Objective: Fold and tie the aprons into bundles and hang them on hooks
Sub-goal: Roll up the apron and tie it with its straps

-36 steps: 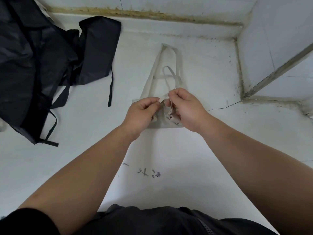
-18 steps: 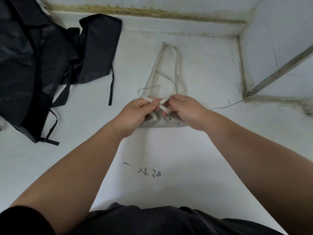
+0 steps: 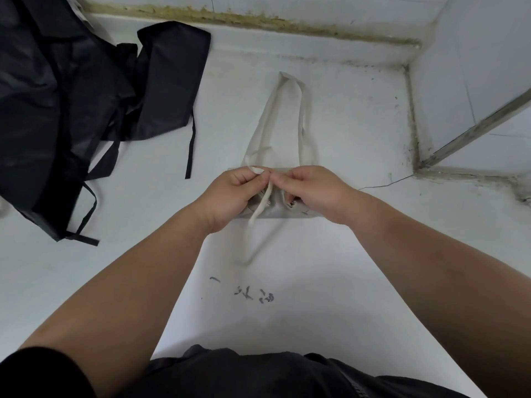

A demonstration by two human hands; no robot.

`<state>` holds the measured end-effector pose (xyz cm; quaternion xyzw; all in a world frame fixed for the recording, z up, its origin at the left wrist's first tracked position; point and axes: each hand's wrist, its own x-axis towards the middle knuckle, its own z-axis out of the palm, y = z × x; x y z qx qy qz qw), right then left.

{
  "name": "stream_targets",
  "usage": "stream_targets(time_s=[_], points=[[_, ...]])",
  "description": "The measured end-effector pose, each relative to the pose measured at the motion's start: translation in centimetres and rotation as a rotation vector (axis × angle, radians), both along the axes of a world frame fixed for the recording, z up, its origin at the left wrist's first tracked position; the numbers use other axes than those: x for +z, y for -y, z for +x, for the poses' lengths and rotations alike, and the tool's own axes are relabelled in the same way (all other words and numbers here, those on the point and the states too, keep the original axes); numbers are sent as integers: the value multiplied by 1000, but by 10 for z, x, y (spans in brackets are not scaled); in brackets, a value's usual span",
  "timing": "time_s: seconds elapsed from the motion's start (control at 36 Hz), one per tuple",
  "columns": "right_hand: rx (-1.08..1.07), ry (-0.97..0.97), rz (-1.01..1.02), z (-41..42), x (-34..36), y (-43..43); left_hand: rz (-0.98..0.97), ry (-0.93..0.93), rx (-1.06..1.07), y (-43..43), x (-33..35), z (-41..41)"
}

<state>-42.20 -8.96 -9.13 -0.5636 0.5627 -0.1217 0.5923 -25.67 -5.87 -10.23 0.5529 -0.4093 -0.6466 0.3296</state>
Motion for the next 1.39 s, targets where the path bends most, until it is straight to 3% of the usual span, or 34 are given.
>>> stream_targets(time_s=[0.14,0.28,0.42,0.69,0.89,1.17,1.39], points=[[31,-26,-9,1,-2,0,20,-42,37,0,1,2],[-29,130,217,-1,6,5,4,38,76,0,0,-1],[87,22,25,-5,0,2,-1,34,59,-1,0,-1],[45,-24,-82,1,-2,5,32,-66,99,0,-1,3],[115,-160,-133,5,0,6,15,-93,96,-2,0,1],[-406,392,238,-3,10,8,19,-86,176,0,-10,2],[-596,516,121,-1,12,-8,-46,40,252,-5,-13,-10]])
